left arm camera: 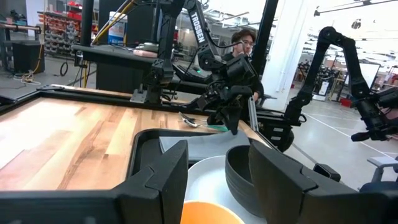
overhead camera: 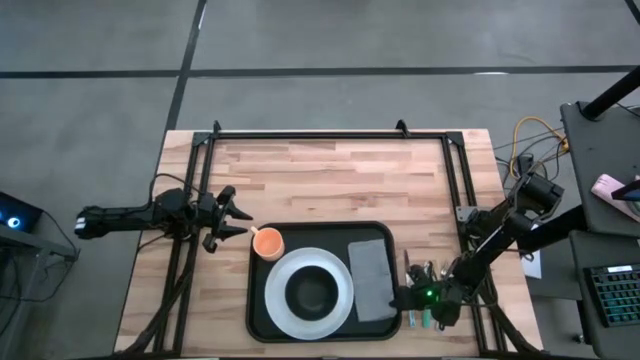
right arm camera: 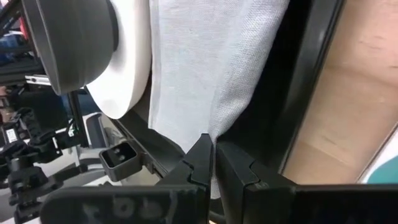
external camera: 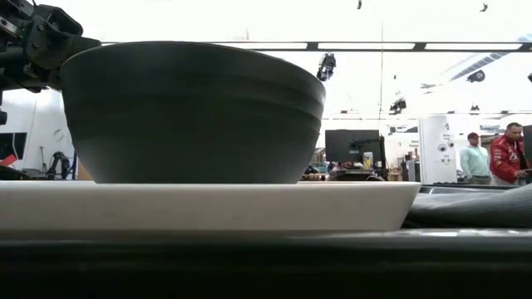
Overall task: Set up tray
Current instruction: Put the gray napkin to the right of the white plate on the black tray
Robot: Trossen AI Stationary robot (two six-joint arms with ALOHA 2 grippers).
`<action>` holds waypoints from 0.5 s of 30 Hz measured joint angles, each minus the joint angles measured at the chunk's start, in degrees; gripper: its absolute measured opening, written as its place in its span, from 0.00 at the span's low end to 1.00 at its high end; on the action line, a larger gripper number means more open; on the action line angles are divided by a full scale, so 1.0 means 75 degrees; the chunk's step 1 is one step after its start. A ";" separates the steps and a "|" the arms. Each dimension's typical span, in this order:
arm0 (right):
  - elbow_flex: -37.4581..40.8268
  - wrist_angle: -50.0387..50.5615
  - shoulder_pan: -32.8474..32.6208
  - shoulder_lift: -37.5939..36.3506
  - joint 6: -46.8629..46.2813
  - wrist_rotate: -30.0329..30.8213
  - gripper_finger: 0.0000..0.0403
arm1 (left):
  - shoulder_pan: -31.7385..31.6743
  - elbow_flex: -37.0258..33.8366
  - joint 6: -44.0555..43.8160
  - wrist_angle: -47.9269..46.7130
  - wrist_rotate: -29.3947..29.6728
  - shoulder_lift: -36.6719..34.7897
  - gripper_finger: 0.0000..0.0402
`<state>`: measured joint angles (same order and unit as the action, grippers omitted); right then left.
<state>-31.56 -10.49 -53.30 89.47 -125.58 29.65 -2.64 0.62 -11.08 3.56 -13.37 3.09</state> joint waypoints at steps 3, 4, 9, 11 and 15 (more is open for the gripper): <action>-0.0002 -0.0047 0.0003 0.0000 0.0009 -0.0001 0.02 | -0.0001 0.0000 0.0001 0.0001 0.0000 0.0000 0.38; -0.0002 -0.0092 0.0003 0.0000 0.0024 0.0000 0.02 | 0.0000 0.0000 0.0001 -0.0001 0.0000 0.0000 0.38; -0.0022 -0.0118 0.0003 0.0000 0.0140 -0.0029 0.02 | 0.0000 0.0000 0.0000 0.0001 0.0000 0.0000 0.38; -0.0022 -0.0118 0.0006 0.0000 0.0132 -0.0032 0.02 | 0.0000 0.0000 0.0001 0.0000 0.0000 0.0000 0.38; -0.0022 -0.0107 0.0008 0.0000 0.0166 -0.0029 0.02 | 0.0001 0.0000 -0.0001 -0.0001 0.0000 0.0000 0.38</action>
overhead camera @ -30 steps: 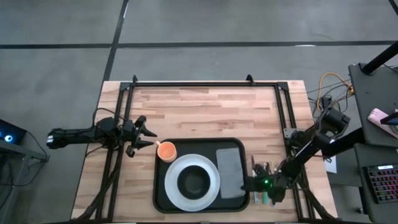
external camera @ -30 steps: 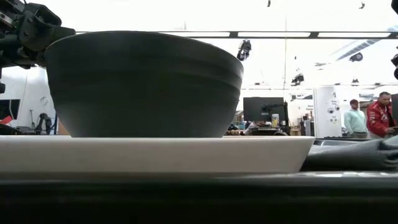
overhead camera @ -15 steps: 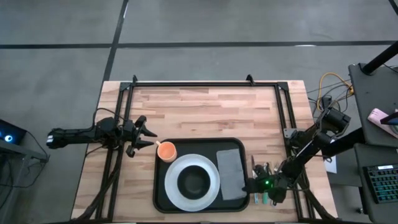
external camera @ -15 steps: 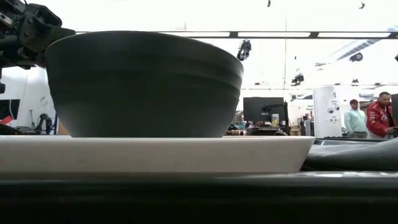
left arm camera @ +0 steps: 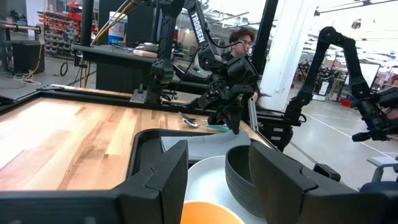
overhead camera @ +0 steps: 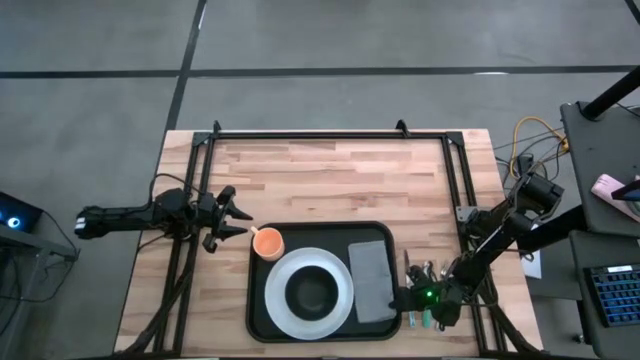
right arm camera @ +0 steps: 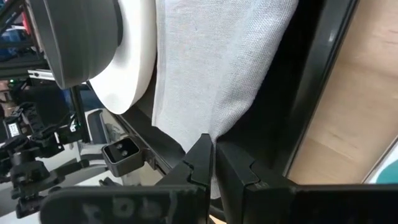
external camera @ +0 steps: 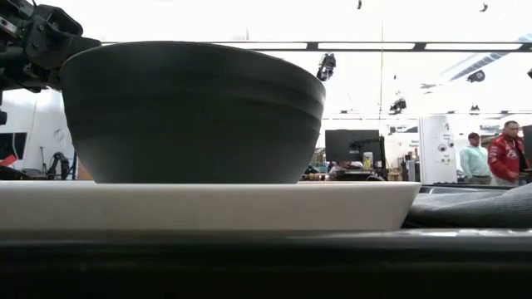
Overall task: Set up tray
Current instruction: Put the gray napkin to the right of the white plate on the black tray, then put the green knife on the gray napkin on the black tray
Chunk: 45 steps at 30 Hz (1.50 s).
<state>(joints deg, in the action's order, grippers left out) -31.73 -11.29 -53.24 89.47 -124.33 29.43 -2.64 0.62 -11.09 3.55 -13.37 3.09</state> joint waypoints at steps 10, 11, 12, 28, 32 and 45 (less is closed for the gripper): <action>0.0000 -0.0015 0.0000 0.0003 0.0146 0.0006 0.02 | -0.0002 0.0000 0.0003 0.0000 0.0000 0.0000 0.38; 0.0000 -0.0017 0.0000 0.0003 0.0146 0.0007 0.02 | -0.0003 0.0000 0.0003 0.0000 0.0000 0.0000 0.38; 0.0000 -0.0025 0.0000 0.0003 0.0146 0.0008 0.03 | -0.0002 0.0000 0.0002 0.0000 0.0000 0.0000 0.38; 0.0000 -0.0161 0.0000 0.0001 0.0204 0.0009 0.28 | 0.0000 0.0000 0.0003 0.0000 0.0000 0.0000 0.38; 0.0000 -0.0166 0.0000 -0.0033 0.0191 0.0006 0.35 | -0.0001 0.0000 0.0001 0.0001 0.0000 0.0000 0.38; 0.0000 0.1418 0.0000 -0.1273 -0.0382 -0.0011 0.47 | 0.0000 0.0000 0.0003 0.0003 0.0000 0.0000 0.38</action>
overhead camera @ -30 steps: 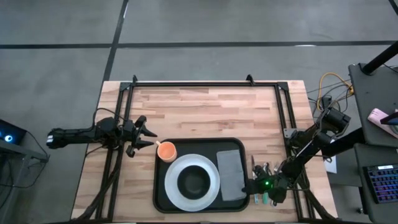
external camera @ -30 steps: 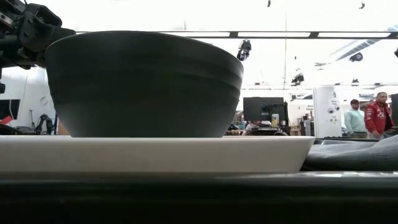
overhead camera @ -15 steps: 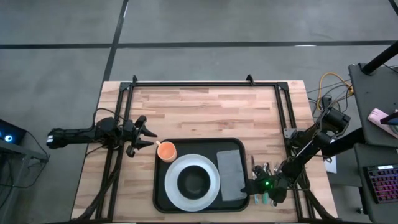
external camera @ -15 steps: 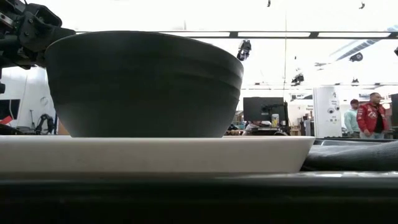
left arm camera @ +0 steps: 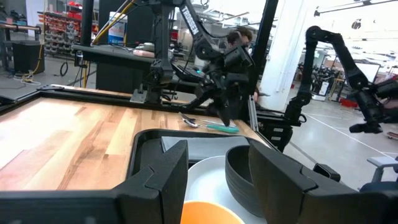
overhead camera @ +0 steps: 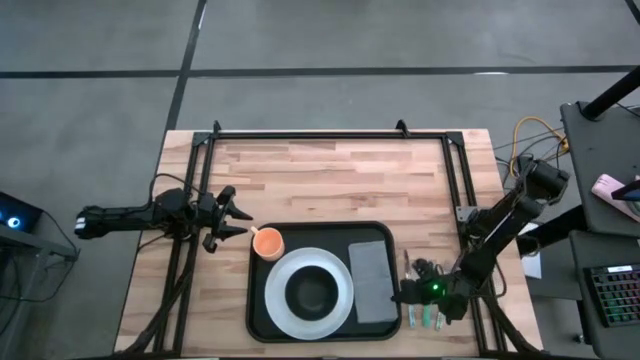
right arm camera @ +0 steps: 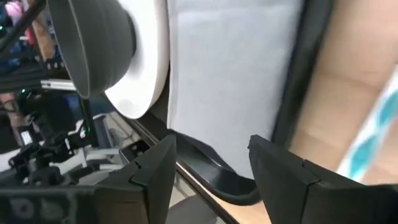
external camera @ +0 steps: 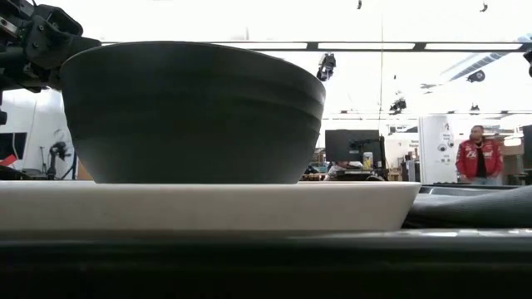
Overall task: Set up tray
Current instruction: Put the green knife on the gray napkin on the black tray
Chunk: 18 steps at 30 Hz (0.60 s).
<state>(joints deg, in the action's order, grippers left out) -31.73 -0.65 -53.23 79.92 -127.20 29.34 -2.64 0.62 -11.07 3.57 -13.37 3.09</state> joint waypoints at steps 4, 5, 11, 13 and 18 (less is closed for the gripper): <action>-0.0122 0.1162 0.0020 -0.0755 -0.0123 0.0032 0.48 | 0.0000 0.0000 -0.0001 -0.0002 0.0000 0.0000 0.38; -0.0160 0.1466 0.0025 -0.0918 -0.0214 0.0050 0.48 | 0.0000 0.0000 -0.0001 -0.0003 0.0000 0.0000 0.38; -0.0666 0.3486 0.0187 -0.1411 -0.0477 -0.0291 0.48 | -0.0003 0.0000 -0.0002 -0.0002 0.0000 0.0000 0.38; -0.0903 0.4121 0.0361 -0.1404 -0.0528 -0.0626 0.48 | 0.0000 0.0000 -0.0001 0.0000 0.0000 -0.0003 0.38; -0.1545 0.5065 0.0690 -0.1223 -0.0521 -0.0866 0.48 | 0.0000 0.0000 -0.0001 -0.0003 0.0000 0.0000 0.38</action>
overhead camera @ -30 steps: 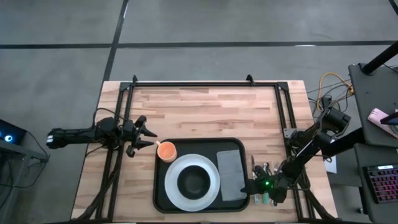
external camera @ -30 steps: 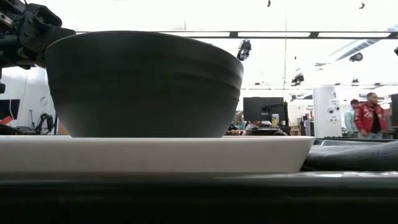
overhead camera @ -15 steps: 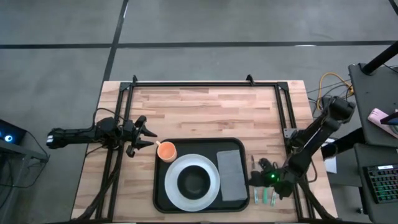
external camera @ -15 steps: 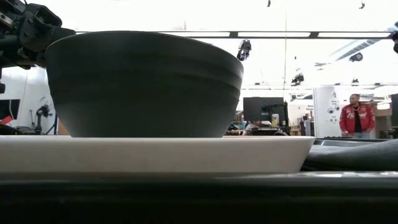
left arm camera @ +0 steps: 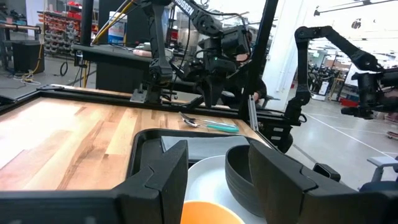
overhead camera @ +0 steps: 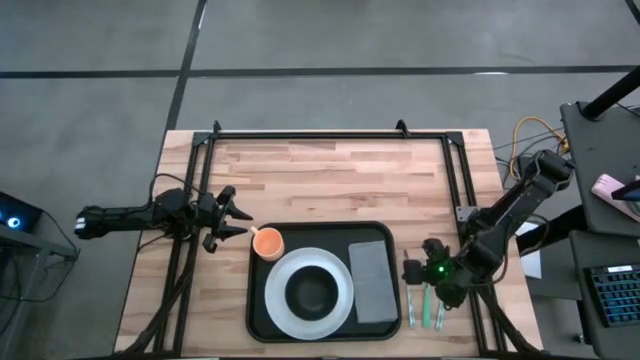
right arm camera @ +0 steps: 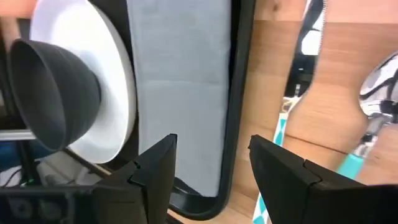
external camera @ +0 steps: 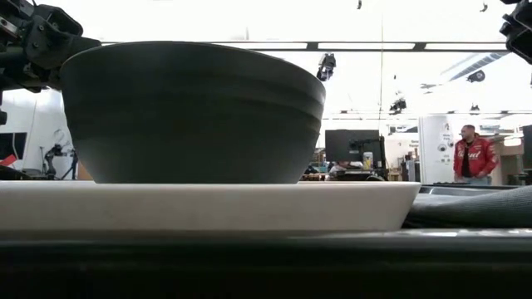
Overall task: Set up tray
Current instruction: Put the green knife on the gray napkin on the black tray
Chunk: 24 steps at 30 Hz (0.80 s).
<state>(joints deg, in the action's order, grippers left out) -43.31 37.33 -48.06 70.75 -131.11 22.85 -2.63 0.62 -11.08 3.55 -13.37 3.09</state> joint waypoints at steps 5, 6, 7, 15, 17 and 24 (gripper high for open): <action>-0.0466 0.0357 0.0423 0.0253 -0.0032 -0.1071 0.47 | 0.0000 0.0000 0.0000 0.0001 0.0000 -0.0001 0.38; -0.0540 0.0455 0.0553 0.0302 -0.0038 -0.1420 0.46 | 0.0000 0.0000 0.0000 0.0002 0.0000 -0.0002 0.38; -0.0610 0.0600 0.0710 0.0348 -0.0038 -0.1820 0.46 | 0.0000 0.0000 0.0001 0.0003 0.0000 0.0000 0.38; -0.1464 0.2288 0.1600 0.0835 0.0319 -0.3230 0.42 | -0.0002 0.0000 0.0001 0.0003 0.0000 0.0000 0.38; -0.1794 0.2862 0.1600 0.1022 0.0302 -0.3233 0.41 | 0.0000 0.0000 -0.0002 0.0003 0.0000 -0.0001 0.38; -0.2541 0.3365 0.1528 0.1643 0.1018 -0.3039 0.38 | -0.0003 0.0000 0.0001 0.0003 0.0000 0.0000 0.38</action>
<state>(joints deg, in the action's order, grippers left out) -62.37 62.57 -36.60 83.07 -123.48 0.06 -2.66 0.62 -11.07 3.57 -13.37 3.09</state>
